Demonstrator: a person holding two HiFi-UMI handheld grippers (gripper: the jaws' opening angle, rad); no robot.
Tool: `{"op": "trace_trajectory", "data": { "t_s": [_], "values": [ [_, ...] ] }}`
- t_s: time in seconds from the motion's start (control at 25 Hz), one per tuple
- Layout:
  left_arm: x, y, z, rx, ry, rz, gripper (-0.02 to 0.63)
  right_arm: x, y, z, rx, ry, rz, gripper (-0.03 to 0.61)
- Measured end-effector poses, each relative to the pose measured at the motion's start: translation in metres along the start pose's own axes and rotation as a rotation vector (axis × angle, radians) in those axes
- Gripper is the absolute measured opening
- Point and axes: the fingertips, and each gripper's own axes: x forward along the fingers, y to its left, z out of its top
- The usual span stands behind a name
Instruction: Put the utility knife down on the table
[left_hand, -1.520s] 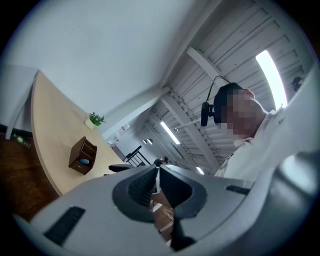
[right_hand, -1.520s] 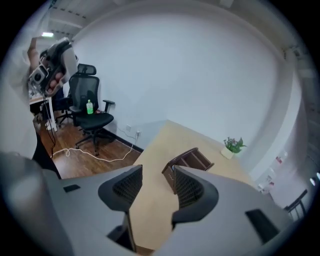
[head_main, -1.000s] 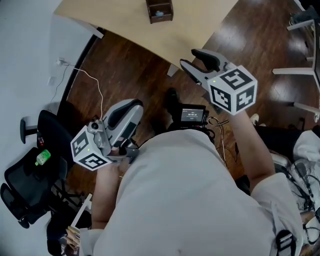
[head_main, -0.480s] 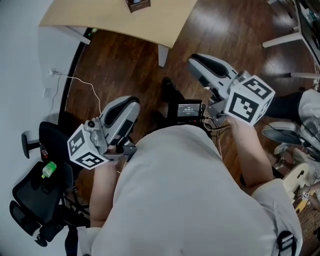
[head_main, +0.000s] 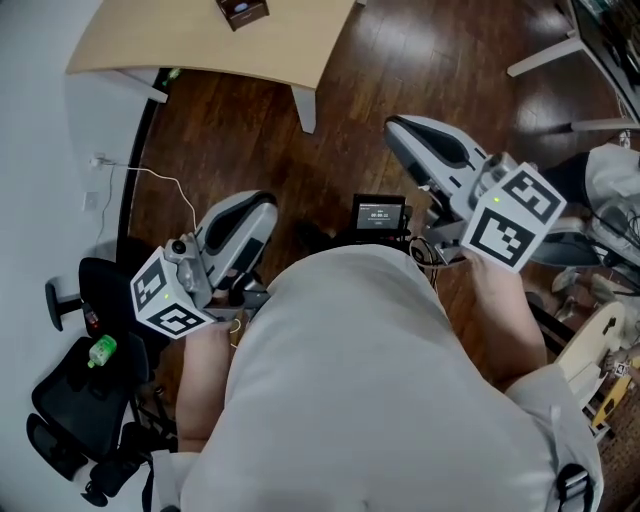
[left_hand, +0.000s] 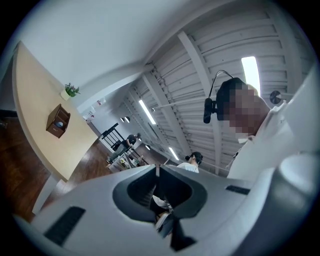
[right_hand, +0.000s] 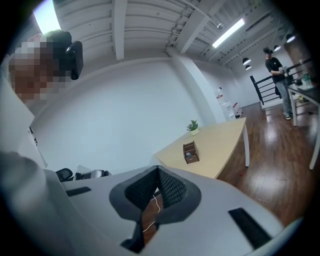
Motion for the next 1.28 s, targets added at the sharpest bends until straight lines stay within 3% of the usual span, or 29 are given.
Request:
{"op": "trace_trajectory", "data": {
  "t_s": [0.28, 0.6, 0.76, 1.04, 1.28],
  "values": [
    [0.041, -0.015, -0.018, -0.022, 0.012, 0.005, 0.003, -0.046, -0.018, 0.017, -0.019, 0.005, -0.011, 0.002],
    [0.074, -0.032, -0.048, -0.039, -0.017, 0.059, 0.003, -0.078, -0.037, 0.015, -0.031, 0.047, 0.050, 0.002],
    [0.069, -0.027, -0.046, -0.043, -0.029, 0.074, 0.003, -0.071, -0.036, 0.019, -0.059, 0.052, 0.043, 0.002],
    [0.061, -0.024, -0.030, -0.020, 0.046, 0.029, 0.003, -0.058, -0.026, 0.022, -0.059, 0.012, -0.013, 0.002],
    [0.039, -0.024, -0.041, -0.047, 0.077, 0.012, 0.003, -0.051, -0.013, 0.012, -0.062, -0.009, -0.052, 0.002]
  ]
}}
